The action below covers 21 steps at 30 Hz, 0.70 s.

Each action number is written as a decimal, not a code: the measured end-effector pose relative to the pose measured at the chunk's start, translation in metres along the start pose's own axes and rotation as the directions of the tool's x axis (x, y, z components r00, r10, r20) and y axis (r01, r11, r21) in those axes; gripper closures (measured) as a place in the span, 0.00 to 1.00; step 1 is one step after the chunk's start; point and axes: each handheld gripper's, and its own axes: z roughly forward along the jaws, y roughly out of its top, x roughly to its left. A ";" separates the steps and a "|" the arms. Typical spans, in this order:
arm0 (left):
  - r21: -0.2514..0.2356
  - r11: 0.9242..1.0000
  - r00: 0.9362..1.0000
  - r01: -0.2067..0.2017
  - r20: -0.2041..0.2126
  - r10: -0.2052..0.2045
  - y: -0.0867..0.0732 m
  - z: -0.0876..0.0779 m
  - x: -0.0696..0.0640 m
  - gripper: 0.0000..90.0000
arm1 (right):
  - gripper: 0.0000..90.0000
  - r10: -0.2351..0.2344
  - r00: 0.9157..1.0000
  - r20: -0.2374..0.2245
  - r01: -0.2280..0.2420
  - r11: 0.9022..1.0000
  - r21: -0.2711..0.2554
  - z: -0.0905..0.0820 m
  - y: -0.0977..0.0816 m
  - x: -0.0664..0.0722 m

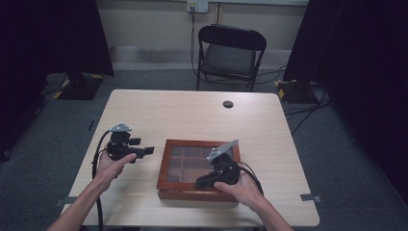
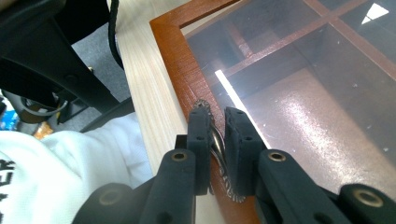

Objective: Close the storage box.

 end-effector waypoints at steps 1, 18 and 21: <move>0.001 1.000 1.000 0.000 0.000 0.000 0.000 0.000 0.000 0.21 | 0.91 0.001 1.000 0.001 -0.001 1.000 -0.001 0.000 0.000 0.000; 0.012 1.000 1.000 0.000 0.007 -0.001 0.000 0.002 -0.001 0.21 | 0.89 0.005 1.000 0.002 -0.005 0.999 0.036 0.018 -0.011 -0.004; 0.012 1.000 1.000 -0.001 0.007 0.001 0.000 0.002 -0.001 0.21 | 0.75 0.025 1.000 0.004 -0.025 1.000 0.001 0.013 -0.010 -0.006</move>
